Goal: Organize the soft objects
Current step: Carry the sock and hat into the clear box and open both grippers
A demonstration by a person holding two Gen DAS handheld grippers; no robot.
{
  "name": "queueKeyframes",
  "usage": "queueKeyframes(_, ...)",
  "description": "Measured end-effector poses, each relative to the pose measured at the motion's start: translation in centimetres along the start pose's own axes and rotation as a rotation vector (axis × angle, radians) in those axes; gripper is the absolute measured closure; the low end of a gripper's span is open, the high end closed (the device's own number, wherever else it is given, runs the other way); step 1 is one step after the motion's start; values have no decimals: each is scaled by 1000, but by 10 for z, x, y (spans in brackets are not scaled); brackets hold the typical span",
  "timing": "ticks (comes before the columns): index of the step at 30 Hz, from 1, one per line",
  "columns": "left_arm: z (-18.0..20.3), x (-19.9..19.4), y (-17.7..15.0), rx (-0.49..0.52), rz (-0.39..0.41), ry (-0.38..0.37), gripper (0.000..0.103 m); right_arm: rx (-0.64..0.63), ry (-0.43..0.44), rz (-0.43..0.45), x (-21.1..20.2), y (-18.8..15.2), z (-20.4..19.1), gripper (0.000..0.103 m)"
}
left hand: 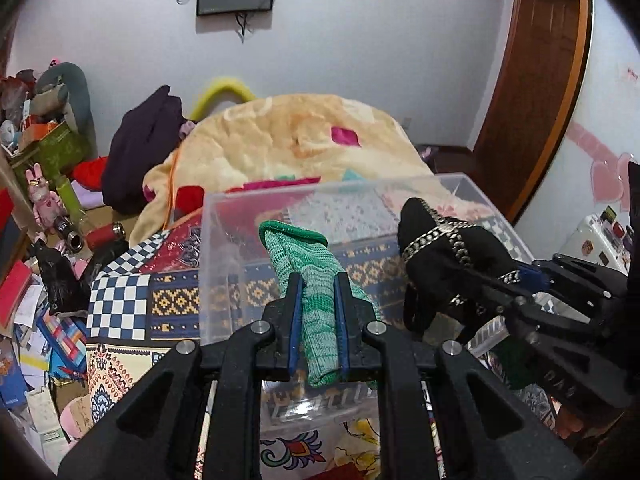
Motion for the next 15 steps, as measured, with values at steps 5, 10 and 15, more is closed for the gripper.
queueKeyframes(5, -1, 2, -3, -3, -18, -1, 88, -2, 5, -10, -5, -3, 2, 65)
queueKeyframes(10, 0, -15, -5, 5, 14, -2, 73, -9, -1, 36, -28, 0, 5, 52)
queueKeyframes(15, 4, -49, -7, 20, 84, -13, 64, -3, -6, 107, -58, 3, 9, 49)
Point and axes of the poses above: each gripper's, at about its wrist camera, not at the fingertips, and x roughly the way its jaws point, z to its right, y to its top, the point moved 8 cm from there along x, roughly the way its jaws point, and after that the axes turned 13 degrees about -z, right-handed, at the moved point
